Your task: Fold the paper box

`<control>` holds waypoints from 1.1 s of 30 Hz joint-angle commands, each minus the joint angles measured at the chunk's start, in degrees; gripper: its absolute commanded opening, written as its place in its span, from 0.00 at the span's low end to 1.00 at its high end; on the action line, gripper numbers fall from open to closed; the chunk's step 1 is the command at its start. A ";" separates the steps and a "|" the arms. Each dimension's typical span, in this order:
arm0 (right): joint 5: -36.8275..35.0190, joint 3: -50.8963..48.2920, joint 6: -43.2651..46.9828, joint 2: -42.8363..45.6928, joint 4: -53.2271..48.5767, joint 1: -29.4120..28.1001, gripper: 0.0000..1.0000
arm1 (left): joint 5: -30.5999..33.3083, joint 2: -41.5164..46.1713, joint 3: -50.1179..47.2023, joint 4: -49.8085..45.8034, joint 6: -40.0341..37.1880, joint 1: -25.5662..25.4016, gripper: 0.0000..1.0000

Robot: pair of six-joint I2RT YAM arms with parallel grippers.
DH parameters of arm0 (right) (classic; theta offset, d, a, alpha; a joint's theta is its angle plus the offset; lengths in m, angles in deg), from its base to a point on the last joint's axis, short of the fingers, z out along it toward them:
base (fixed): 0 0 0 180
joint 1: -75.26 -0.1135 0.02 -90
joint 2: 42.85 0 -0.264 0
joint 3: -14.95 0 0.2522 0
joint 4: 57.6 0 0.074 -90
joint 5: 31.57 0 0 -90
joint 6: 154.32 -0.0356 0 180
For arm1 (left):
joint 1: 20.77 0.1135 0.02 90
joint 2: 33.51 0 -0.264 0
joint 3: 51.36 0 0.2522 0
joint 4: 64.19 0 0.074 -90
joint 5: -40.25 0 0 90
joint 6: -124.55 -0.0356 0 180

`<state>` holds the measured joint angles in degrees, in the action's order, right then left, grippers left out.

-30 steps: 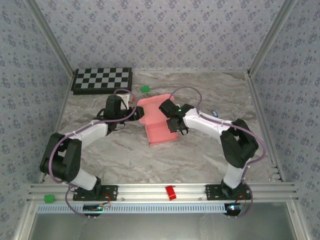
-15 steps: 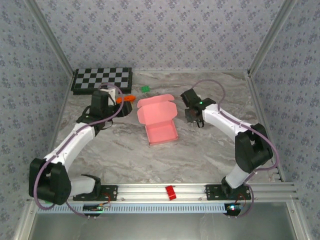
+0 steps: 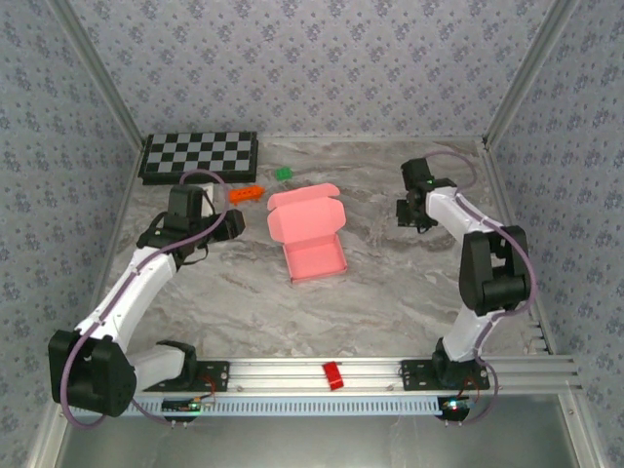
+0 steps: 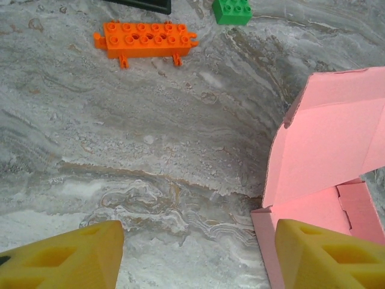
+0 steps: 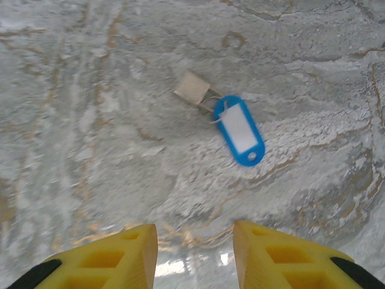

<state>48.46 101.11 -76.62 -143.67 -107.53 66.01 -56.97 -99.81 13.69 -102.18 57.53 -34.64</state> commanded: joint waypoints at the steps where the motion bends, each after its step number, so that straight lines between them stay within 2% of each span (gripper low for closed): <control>1: 2.42 4.18 4.77 -3.38 -1.90 2.40 0.39 | -0.60 1.47 -0.03 -1.30 0.26 0.47 0.67; 11: 5.60 13.11 11.23 -13.20 -5.67 7.50 0.40 | -1.31 1.26 -0.34 -1.42 0.48 0.51 0.67; 19: 6.91 18.49 13.96 -18.85 -8.70 7.85 0.41 | -1.33 1.29 -0.66 -1.33 0.75 0.60 0.67; 33: 9.22 20.50 15.99 -22.58 -11.47 8.09 0.41 | -0.86 2.05 -1.45 -0.83 1.12 0.68 0.67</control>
<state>56.39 120.06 -61.82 -164.74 -116.42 73.74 -57.63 -99.05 12.71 -102.85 58.17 -34.27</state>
